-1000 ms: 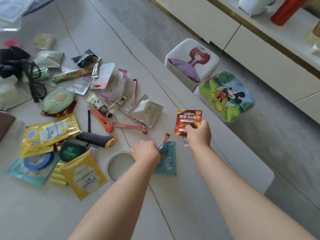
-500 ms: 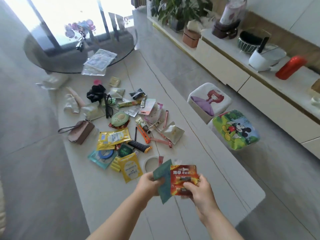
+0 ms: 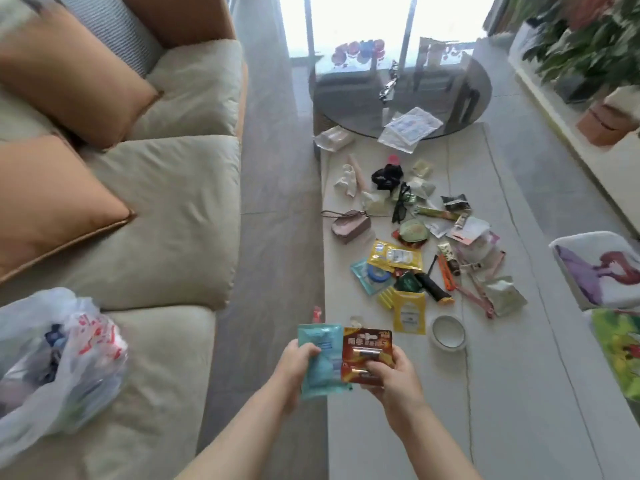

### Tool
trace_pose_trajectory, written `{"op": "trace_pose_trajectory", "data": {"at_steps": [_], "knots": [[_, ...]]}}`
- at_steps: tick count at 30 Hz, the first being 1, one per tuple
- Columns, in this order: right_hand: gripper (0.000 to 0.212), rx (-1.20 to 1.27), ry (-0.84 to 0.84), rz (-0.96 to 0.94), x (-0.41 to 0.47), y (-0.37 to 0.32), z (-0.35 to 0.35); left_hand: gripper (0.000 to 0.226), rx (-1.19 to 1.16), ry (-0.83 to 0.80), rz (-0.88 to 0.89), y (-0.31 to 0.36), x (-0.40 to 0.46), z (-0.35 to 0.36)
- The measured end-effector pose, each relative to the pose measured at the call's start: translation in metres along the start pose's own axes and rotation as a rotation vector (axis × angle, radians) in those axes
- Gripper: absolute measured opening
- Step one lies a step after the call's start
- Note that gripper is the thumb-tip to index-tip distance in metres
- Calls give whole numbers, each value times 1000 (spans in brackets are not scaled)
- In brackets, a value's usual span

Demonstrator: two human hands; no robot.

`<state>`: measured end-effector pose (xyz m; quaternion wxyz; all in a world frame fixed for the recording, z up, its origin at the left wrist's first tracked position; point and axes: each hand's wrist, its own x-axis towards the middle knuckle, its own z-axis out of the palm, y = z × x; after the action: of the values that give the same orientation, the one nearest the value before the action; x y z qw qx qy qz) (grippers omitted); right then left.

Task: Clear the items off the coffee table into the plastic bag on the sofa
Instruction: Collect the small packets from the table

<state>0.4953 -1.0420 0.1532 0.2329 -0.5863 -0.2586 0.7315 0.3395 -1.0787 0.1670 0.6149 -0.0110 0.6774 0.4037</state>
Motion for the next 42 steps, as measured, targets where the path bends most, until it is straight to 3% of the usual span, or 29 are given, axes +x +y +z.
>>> {"op": "trace_pose_trajectory", "data": {"at_steps": [15,21,27,31,36,42], "knots": [[28,-297,-212,88,-11,90,289,14,-406,200,78,12,-12,-294],[33,-332,-370,102,-21,127,428,15,-451,363,228,35,-24,-432],[41,-563,-433,21,-27,167,541,9,-349,548,167,42,-10,-537],[49,-712,-338,-33,-9,192,581,13,-297,561,109,43,19,-573],[33,-892,-322,12,9,195,605,47,-153,554,84,40,41,-593],[31,-1083,-380,4,14,202,600,32,-84,597,87,33,39,-597]]}}
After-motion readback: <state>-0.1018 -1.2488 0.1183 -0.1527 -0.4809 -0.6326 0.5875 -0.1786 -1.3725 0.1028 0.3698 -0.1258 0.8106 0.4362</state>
